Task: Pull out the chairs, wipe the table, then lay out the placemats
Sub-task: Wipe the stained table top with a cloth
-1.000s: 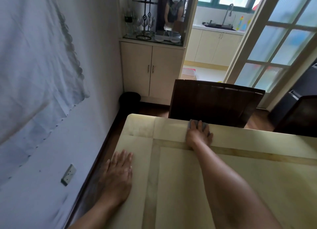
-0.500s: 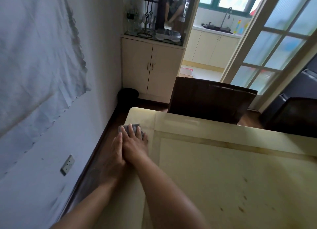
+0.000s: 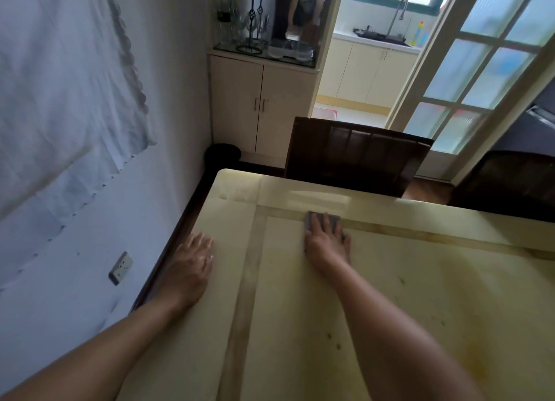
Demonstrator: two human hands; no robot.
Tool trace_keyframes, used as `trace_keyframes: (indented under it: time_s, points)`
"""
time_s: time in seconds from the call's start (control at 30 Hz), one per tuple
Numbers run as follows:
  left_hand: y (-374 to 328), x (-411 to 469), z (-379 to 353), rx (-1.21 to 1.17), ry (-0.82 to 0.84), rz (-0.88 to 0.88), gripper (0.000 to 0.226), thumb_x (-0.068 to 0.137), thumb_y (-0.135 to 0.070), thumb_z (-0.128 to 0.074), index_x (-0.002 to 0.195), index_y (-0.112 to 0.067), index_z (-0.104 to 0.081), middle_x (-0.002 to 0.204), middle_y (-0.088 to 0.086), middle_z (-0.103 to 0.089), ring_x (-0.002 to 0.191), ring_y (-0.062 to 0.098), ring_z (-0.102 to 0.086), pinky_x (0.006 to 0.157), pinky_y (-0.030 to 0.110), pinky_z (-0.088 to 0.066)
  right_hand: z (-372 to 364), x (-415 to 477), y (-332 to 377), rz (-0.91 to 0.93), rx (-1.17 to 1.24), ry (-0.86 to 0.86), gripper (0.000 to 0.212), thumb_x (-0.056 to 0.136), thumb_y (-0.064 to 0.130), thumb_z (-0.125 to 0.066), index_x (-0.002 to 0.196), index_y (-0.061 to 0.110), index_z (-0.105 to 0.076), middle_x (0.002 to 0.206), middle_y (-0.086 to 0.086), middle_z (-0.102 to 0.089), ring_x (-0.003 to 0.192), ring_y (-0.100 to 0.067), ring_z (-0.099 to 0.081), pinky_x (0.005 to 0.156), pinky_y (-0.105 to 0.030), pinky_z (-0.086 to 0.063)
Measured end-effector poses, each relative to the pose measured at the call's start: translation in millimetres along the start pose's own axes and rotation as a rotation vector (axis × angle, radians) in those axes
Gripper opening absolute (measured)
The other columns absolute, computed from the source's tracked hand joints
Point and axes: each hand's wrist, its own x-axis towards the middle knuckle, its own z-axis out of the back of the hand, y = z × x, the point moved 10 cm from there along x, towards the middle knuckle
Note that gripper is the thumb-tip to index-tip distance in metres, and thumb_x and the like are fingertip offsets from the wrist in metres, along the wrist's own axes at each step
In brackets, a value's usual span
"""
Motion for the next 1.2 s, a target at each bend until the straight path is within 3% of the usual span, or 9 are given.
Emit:
trace_keyframes:
  time_s: [0.17,0.33,0.4,0.53,0.63,0.77,0.9,1.03,1.2]
  points:
    - [-1,-2,-7,0.171,0.058,-0.014,0.078,0.079,-0.038,0.002,0.151,-0.012,-0.010,0.160,0.007,-0.002,0.148,0.019,0.001,0.118,0.029,0.001,18,-17,-76,-0.156,0.015,-0.033,0.057,0.101,0.041,-0.021,0.152,0.031,0.002,0.160,0.004,0.014,0.147,-0.023,0.014,0.118,-0.047,0.006]
    - [6,-6,-10,0.180,0.156,-0.028,0.057,0.100,-0.036,-0.010,0.151,-0.010,-0.002,0.160,0.007,0.006,0.147,0.019,0.007,0.118,0.030,0.003,12,-23,-69,-0.215,0.014,-0.025,0.056,0.102,0.040,-0.023,0.152,0.032,0.001,0.160,0.004,0.013,0.147,-0.025,0.013,0.118,-0.047,0.004]
    - [9,-18,-11,0.180,0.168,-0.049,0.061,0.097,-0.040,-0.005,0.150,-0.009,0.002,0.159,0.006,0.010,0.147,0.018,0.011,0.117,0.029,0.005,7,-26,-54,-0.204,0.007,-0.014,0.056,0.102,0.041,-0.023,0.152,0.032,-0.001,0.160,0.005,0.012,0.147,-0.025,0.013,0.118,-0.047,0.004]
    - [20,-50,-15,0.089,0.160,-0.090,0.088,0.074,-0.054,0.012,0.149,-0.007,0.006,0.158,0.005,0.015,0.137,0.008,0.025,0.109,0.021,0.016,-15,-39,22,-0.058,-0.026,0.016,0.055,0.101,0.041,-0.024,0.152,0.034,-0.004,0.160,0.005,0.010,0.147,-0.025,0.012,0.118,-0.046,0.004]
    - [26,-68,-14,-0.001,0.169,-0.082,0.076,0.085,-0.048,0.001,0.149,-0.006,0.007,0.158,0.004,0.016,0.132,0.003,0.026,0.106,0.018,0.018,-42,-59,97,0.128,-0.063,0.051,0.055,0.101,0.036,-0.025,0.151,0.037,-0.003,0.160,0.006,0.011,0.146,-0.027,0.015,0.118,-0.046,0.006]
    - [34,-86,-11,-0.186,0.151,-0.028,0.059,0.102,-0.027,-0.022,0.149,-0.007,0.009,0.158,0.005,0.016,0.144,0.010,0.016,0.111,0.017,0.012,-75,-95,176,0.355,-0.100,0.114,0.052,0.102,0.035,-0.021,0.150,0.039,-0.001,0.160,0.007,0.012,0.146,-0.026,0.018,0.118,-0.048,0.009]
    - [34,-99,-10,-0.385,0.112,-0.002,0.059,0.100,-0.029,-0.018,0.149,-0.013,0.010,0.158,0.000,0.014,0.146,0.010,0.008,0.117,0.023,0.003,-95,-130,212,0.542,-0.122,0.182,0.052,0.101,0.040,-0.024,0.150,0.038,-0.006,0.160,0.008,0.007,0.146,-0.025,0.017,0.118,-0.048,0.011]
    - [33,-107,-10,-0.415,0.045,0.017,0.055,0.102,-0.022,-0.019,0.149,-0.014,0.009,0.159,0.001,0.011,0.146,0.011,0.007,0.120,0.026,-0.001,-103,-147,212,0.549,-0.132,0.201,0.055,0.100,0.043,-0.025,0.150,0.038,-0.004,0.160,0.007,0.009,0.145,-0.024,0.019,0.117,-0.047,0.015]
    - [31,-108,-15,-0.285,0.072,0.100,0.056,0.103,-0.022,-0.023,0.149,-0.008,0.004,0.159,0.006,0.010,0.147,0.014,0.009,0.115,0.022,0.007,-82,-130,166,0.347,-0.051,0.168,0.055,0.101,0.034,-0.023,0.151,0.035,0.000,0.160,0.005,0.013,0.145,-0.025,0.020,0.115,-0.047,0.014]
